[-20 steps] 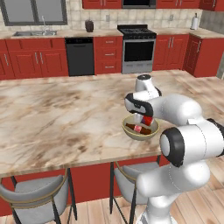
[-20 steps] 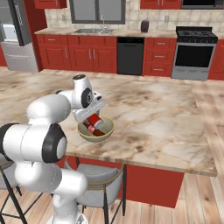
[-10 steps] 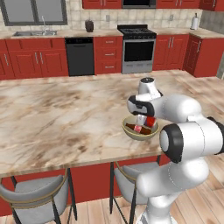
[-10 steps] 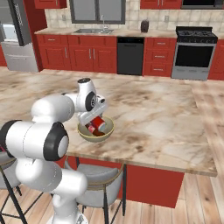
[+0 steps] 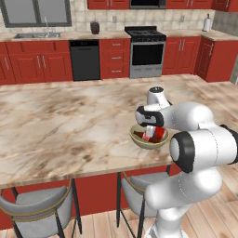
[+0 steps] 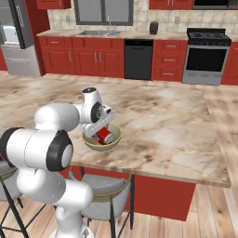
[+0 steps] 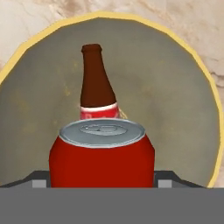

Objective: Open the fridge, grab two sodas, and place both sodas inside the bowl with ice on the dining counter.

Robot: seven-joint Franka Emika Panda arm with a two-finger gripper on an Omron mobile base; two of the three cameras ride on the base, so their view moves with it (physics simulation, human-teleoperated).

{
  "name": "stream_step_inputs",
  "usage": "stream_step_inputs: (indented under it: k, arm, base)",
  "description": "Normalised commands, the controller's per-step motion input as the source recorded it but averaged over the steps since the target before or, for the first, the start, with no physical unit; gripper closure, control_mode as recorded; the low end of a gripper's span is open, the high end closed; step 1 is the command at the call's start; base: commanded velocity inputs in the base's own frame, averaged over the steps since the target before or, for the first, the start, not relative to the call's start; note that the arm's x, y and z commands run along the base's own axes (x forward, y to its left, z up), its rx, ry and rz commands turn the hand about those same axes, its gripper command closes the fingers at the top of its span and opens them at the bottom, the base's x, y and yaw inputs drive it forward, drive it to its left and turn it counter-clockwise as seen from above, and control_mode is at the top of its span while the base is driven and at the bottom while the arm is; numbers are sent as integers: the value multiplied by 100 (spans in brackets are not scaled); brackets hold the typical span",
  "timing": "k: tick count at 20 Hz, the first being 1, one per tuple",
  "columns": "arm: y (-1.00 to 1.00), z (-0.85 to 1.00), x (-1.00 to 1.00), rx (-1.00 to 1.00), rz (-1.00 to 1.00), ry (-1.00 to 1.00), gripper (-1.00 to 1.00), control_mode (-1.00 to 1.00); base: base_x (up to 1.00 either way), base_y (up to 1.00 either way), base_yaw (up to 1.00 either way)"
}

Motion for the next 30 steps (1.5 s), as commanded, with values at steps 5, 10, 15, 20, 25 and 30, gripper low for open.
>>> stream_step_inputs:
  k: [5,10,15,20,25,30]
  arm:
    - [11,-15,0,0,2,0,100,-100]
    - [18,-12,0,0,1,0,-100,-100]
    - [0,0,0,0,3,0,-100,-100]
    - [-5,20,-18,1,3,0,-100,-100]
    - [0,52,-29,1,1,-1,-100,-100]
    - [0,57,-21,0,0,0,-100,-100]
  base:
    - [0,0,0]
    - [0,0,0]
    - [0,0,0]
    - [0,0,0]
    - [0,0,0]
    - [0,0,0]
